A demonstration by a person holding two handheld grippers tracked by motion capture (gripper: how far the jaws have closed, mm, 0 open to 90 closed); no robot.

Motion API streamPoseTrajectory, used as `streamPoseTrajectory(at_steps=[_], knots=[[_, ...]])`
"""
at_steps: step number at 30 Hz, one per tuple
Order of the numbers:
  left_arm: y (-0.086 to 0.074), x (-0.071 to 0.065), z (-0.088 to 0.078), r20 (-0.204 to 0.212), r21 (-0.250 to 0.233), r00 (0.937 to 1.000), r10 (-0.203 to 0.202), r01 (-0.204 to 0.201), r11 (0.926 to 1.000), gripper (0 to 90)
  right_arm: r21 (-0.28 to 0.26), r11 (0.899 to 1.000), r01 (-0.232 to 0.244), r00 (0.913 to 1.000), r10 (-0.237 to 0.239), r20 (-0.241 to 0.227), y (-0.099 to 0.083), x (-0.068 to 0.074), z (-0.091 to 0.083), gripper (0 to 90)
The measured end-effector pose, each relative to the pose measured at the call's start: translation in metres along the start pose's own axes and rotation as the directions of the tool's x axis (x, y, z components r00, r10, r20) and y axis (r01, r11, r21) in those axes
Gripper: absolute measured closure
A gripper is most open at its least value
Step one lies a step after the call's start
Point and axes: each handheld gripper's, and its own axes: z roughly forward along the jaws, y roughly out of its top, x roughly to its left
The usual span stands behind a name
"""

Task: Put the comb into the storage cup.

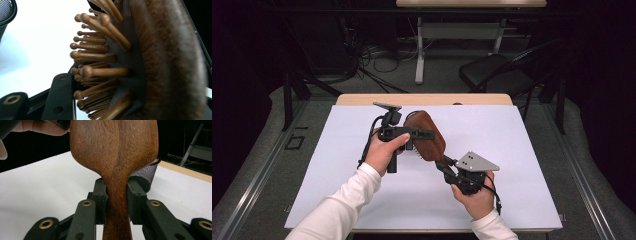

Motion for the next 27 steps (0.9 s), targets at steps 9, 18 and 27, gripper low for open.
streamPoseTrajectory(at_steps=[9,18,27], knots=[[0.0005,0.0008,0.0012,0.006,0.003,0.9998,-0.018,0.018,0.9998,50.2,0.004,1.0,-0.009,1.0,0.009,0.001,-0.0002,-0.0006,0.0003,71.5],[0.0003,0.0007,0.0011,0.006,0.0,0.9998,-0.019,0.019,0.9998,50.3,0.0,1.0,-0.014,0.9999,0.014,0.005,-0.0004,-0.0007,0.0005,70.9],[0.0005,0.0027,0.0018,0.004,-0.005,0.9998,-0.022,0.022,0.9998,50.3,0.001,1.0,-0.027,0.9996,0.027,-0.001,-0.0009,-0.0011,0.0018,67.0]])
